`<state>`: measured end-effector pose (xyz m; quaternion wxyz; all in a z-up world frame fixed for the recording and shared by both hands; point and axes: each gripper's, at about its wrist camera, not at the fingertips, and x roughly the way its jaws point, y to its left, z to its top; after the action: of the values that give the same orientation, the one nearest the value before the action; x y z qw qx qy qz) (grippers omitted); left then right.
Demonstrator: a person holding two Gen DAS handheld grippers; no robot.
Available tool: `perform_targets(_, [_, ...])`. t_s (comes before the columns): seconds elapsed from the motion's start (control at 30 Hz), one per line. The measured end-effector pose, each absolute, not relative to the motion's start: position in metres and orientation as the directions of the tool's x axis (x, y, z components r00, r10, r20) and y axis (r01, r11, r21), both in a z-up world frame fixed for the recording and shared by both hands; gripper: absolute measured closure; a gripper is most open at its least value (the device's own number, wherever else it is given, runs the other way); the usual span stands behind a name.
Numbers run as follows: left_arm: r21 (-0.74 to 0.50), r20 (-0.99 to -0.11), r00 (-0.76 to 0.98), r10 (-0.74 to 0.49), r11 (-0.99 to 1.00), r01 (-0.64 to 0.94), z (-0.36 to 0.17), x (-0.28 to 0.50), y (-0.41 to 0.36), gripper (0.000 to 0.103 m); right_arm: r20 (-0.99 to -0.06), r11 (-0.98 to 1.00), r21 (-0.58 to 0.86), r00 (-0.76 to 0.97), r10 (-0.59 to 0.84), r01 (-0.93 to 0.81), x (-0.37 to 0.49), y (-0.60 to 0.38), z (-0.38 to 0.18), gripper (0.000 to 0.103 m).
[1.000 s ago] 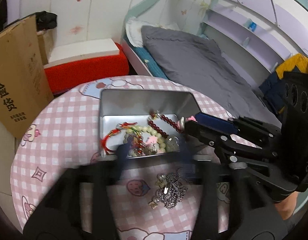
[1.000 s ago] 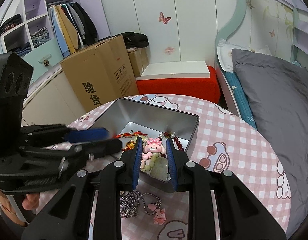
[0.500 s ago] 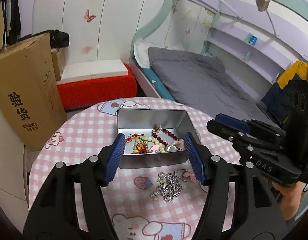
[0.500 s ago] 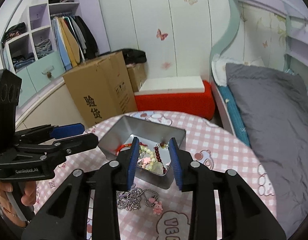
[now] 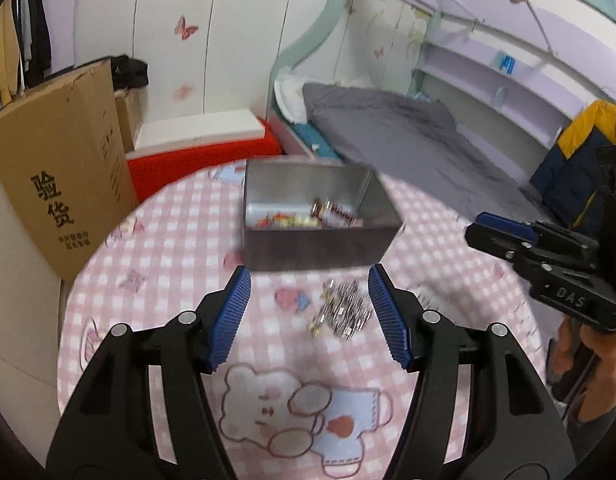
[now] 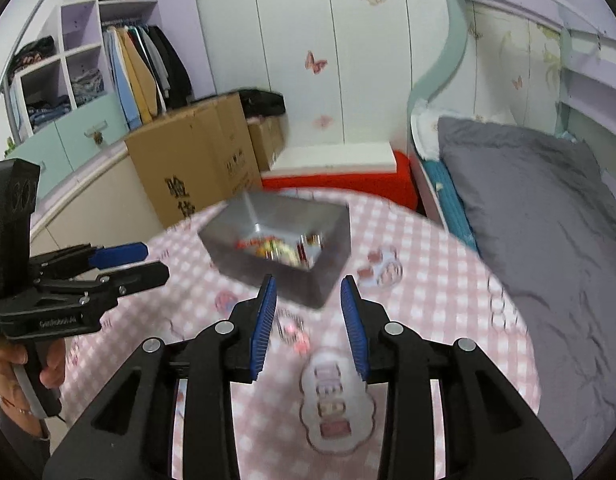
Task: Organize jewelry
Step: 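Move both open grippers back to the silver chains and charms, then grasp a pearl earring with the left gripper while the right grasps the pink bunny charm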
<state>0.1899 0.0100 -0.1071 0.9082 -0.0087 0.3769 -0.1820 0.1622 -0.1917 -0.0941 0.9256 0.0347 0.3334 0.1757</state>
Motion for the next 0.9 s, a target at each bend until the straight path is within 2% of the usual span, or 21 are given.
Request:
perform_targets(0.2, [-0.124,-0.743,0.596,-0.305,0.937,0.325,-0.142,0.189,0.006,0.042,-0.659,0.936,0.193,0.668,0.346,-0.294,0.157,-0.191,-0.122,0.072])
perform_targets(0.33, [-0.104,-0.769,0.569,-0.292,0.935,0.340,-0.157,0.192,-0.001,0.054,-0.680,0.934,0.197,0.645,0.348,-0.296,0.159,-0.189,-0.134,0.072])
perform_targets(0.43, [-0.078,-0.785,0.555,-0.275,0.933,0.352,-0.167,0.197,-0.006,0.059,-0.688,0.933,0.201,0.635,0.351,-0.298,0.161,-0.189,-0.139,0.072])
perform_targets(0.77, [-0.059,-0.794,0.536,-0.286,0.915,0.400,-0.178,0.209,-0.020,0.069,-0.713,0.931,0.202,0.606,0.353,-0.306,0.173,-0.186,-0.155,0.071])
perform_targets(0.87, [-0.037,-0.795,0.538,-0.281,0.907,0.419,-0.180,0.211,-0.025,0.082,-0.723,0.931,0.185,0.598,0.346,-0.315,0.176,-0.182,-0.159,0.071])
perform_targets(0.9, [-0.028,-0.793,0.543,-0.278,0.905,0.424,-0.181,0.211,-0.027,0.091,-0.726,0.930,0.181,0.594,0.345,-0.320,0.177,-0.180,-0.160,0.071])
